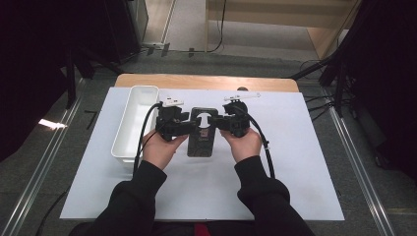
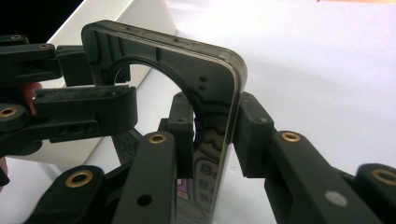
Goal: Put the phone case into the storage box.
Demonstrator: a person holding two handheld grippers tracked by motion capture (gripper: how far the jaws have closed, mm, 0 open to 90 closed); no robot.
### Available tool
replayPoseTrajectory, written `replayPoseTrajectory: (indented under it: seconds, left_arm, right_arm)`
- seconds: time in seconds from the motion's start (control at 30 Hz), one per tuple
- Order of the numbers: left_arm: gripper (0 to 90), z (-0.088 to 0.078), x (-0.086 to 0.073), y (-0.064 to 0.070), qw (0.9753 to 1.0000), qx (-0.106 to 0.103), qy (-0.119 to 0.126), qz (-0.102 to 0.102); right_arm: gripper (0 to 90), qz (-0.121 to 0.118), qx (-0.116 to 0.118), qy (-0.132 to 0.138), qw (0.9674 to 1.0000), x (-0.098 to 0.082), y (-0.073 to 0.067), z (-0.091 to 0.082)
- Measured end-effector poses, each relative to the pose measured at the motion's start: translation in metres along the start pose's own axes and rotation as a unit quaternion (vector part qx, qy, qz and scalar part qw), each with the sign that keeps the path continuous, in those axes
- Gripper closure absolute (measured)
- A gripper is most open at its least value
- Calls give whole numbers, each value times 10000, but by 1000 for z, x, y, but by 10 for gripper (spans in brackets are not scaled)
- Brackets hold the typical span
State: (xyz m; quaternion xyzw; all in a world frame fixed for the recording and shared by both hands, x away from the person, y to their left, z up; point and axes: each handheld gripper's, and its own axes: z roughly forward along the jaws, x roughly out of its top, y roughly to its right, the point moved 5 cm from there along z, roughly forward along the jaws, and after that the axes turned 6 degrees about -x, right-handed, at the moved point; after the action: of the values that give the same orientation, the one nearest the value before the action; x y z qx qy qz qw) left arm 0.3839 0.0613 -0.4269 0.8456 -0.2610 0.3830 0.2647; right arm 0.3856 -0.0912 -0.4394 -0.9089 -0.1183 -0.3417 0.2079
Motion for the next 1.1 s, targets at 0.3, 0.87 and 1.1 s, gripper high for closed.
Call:
replayPoseTrajectory:
  seconds: [0.3,0.87,1.1]
  left_arm:
    - [558,0,0,1,9996,215,10,159]
    - [694,0,-1,2,9991,328,-42,252]
    - [708,-1,-1,0,9992,322,-12,223]
  right_arm:
    - [700,28,7,-5,10000,-1,-4,-1]
    - [701,-20,10,3,10000,-2,-11,-3]
    - [701,-26,31,44,10000,-1,-14,-4]
